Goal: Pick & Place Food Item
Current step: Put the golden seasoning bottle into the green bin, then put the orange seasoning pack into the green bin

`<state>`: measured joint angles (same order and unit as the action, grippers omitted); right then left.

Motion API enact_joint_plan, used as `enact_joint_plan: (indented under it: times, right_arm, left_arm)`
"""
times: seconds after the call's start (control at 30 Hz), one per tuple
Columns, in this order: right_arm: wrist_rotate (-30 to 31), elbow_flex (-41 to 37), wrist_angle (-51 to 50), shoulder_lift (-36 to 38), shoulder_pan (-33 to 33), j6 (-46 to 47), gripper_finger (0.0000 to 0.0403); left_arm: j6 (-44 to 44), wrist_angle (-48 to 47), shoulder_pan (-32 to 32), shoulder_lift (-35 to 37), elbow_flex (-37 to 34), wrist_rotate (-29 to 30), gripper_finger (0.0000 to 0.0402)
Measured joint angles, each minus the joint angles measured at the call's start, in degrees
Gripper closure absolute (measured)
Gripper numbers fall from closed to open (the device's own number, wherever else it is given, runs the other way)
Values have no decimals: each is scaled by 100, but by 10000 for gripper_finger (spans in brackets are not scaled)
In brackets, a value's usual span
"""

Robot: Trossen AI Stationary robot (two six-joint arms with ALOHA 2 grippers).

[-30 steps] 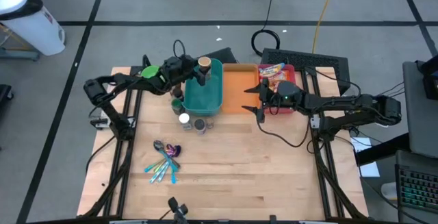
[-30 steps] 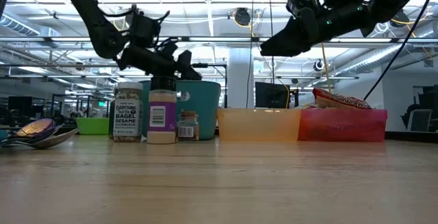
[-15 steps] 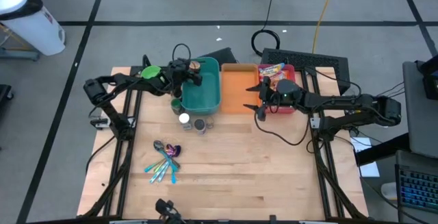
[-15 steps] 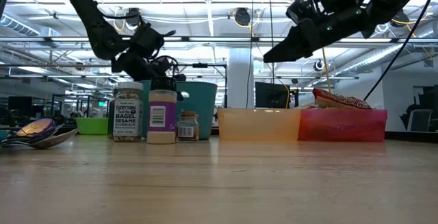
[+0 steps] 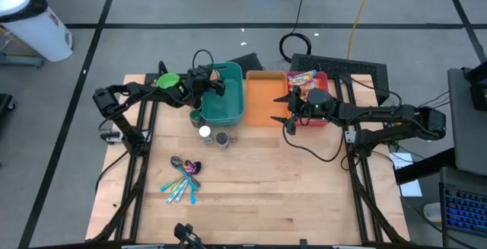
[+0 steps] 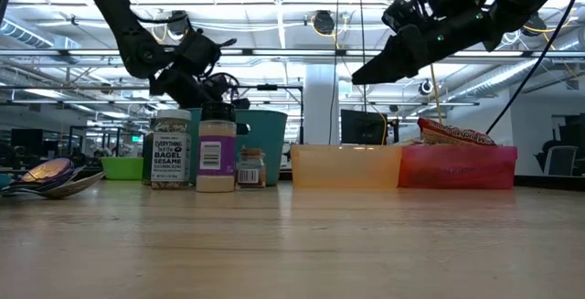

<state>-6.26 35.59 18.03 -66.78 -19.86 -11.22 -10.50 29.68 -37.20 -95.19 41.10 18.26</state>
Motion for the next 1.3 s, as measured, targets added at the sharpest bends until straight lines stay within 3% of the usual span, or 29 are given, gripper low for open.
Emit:
enact_joint_plan:
  times: [0.23, 0.4, 0.5, 0.63, 0.73, 0.83, 1.03, 1.3]
  right_arm:
    - [9, 0, -113, 0, 0, 2, 85]
    - [11, 0, -145, 0, 0, 2, 85]
    - [13, 0, -174, 0, 0, -2, 85]
    - [15, 0, -169, 0, 0, -26, 85]
    - [15, 0, -167, 0, 0, -20, 85]
    - [15, 0, -169, 0, 0, -4, 85]
    - [15, 0, -172, 0, 7, 0, 85]
    - [15, 0, -167, 0, 7, 2, 85]
  left_arm:
    - [347, 33, 184, 608, 50, -11, 8]
    - [465, -553, 324, 1325, 53, -14, 7]
    - [145, -1916, 353, 1903, 307, -41, 7]
    - [-113, -4368, 353, 2467, 1220, -103, 7]
    - [-166, -6092, 375, 2544, 1926, -453, 7]
    - [-164, -7235, 397, 2544, 2277, -602, 7]
    - [-231, -7733, 336, 2511, 2041, -613, 7]
    - [-182, -7526, 102, 2070, 1738, -883, 7]
